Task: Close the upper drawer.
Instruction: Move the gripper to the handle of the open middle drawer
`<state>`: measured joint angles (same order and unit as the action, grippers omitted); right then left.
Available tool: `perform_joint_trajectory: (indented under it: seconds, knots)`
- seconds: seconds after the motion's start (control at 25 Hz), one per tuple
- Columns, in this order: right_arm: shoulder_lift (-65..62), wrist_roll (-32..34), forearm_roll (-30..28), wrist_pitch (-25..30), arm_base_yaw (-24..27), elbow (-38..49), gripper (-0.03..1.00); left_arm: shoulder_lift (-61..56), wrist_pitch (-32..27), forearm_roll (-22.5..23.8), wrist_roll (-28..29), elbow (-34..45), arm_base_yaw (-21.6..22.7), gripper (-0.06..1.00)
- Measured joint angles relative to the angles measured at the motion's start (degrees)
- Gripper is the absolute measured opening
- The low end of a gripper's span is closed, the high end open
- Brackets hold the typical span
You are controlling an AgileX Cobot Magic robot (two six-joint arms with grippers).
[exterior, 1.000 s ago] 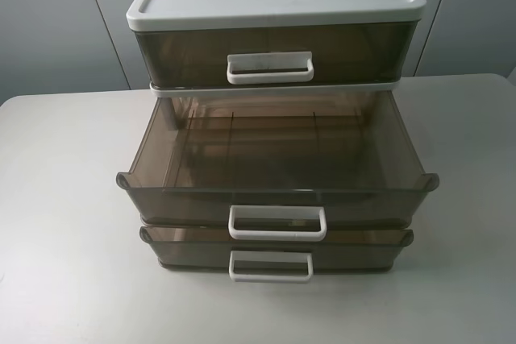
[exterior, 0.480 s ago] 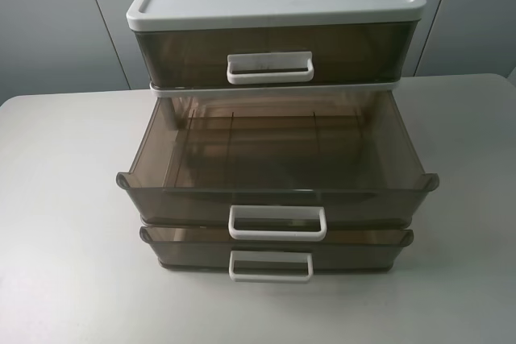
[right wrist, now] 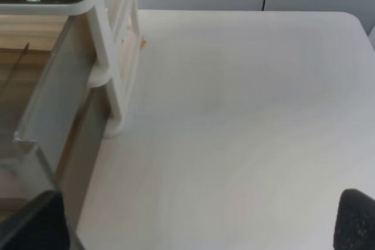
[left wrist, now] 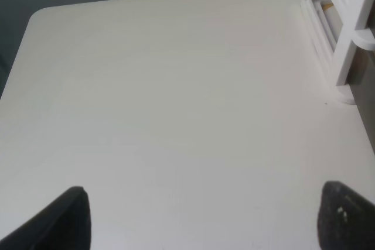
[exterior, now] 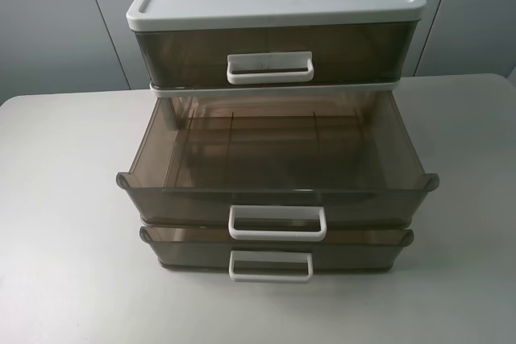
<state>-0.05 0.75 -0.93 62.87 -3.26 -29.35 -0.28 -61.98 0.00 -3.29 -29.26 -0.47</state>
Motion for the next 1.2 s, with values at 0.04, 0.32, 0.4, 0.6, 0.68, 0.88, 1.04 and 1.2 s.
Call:
perform_joint_trajectory:
  seconds: [0.04,0.32,0.4,0.6,0.68,0.88,1.04,1.2]
  knots:
    - [0.0,0.0,0.61,0.0,0.0,0.0,0.68,0.0,0.0,0.0,0.0,0.0,0.0,0.74]
    - [8.96,0.62,1.97,-0.34,0.0,-1.91,0.68,0.0,0.0,0.0,0.0,0.0,0.0,0.74]
    - [15.26,0.72,2.65,-0.62,0.0,-5.57,0.68,0.0,0.0,0.0,0.0,0.0,0.0,0.74]
    - [31.34,-0.13,5.27,-0.95,0.0,-17.56,0.68,0.0,0.0,0.0,0.0,0.0,0.0,0.74]
    - [36.34,-3.5,8.8,-0.98,0.0,-22.13,0.68,0.0,0.0,0.0,0.0,0.0,0.0,0.74]
    - [46.44,-15.03,16.19,-1.34,-1.6,-27.61,0.68,0.0,0.0,0.0,0.0,0.0,0.0,0.74]
    - [52.39,-18.01,16.45,-2.96,-11.62,-28.0,0.68,0.0,0.0,0.0,0.0,0.0,0.0,0.74]
    - [56.34,-19.01,15.44,-6.64,-25.49,-28.0,0.68,0.0,0.0,0.3,0.0,0.0,0.0,0.74]
